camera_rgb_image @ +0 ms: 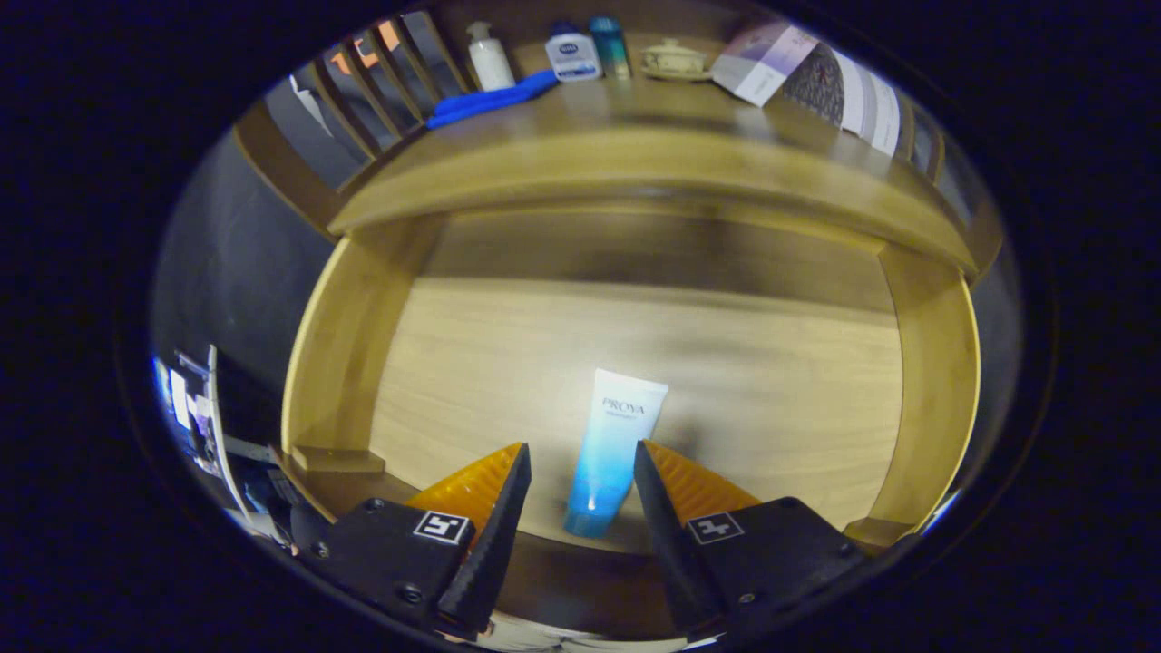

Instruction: Pull open the drawer, take out the items inside it, and place them on the countertop above the cabinet.

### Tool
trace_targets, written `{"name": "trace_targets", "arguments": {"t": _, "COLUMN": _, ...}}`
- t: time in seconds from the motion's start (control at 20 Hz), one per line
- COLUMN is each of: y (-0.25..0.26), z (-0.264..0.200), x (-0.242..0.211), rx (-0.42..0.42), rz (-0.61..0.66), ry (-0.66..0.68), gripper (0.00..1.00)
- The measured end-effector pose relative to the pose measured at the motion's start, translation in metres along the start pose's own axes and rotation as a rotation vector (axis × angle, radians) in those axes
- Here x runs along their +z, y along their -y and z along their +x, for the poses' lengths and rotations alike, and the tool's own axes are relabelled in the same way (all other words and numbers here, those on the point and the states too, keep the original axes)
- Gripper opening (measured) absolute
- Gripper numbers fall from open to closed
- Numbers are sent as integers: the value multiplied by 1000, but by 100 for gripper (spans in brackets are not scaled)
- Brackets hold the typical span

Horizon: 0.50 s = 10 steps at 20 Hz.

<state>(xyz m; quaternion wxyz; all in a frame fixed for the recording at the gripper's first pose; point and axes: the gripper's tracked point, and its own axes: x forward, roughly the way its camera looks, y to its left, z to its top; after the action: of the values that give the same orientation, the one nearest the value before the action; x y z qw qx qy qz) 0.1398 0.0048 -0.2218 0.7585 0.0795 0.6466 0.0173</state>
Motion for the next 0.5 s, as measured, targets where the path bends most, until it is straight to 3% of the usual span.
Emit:
{"name": "trace_targets", "arguments": {"t": 0.25, "y": 11, "z": 16, "x": -1, "rx": -34, "rz": 51, "ry": -72, "gripper": 73}}
{"name": "trace_targets", "arguments": {"t": 0.5, "y": 10, "z": 24, "x": -8, "rx": -88, "rz": -21, "ry": -118, "gripper": 72}}
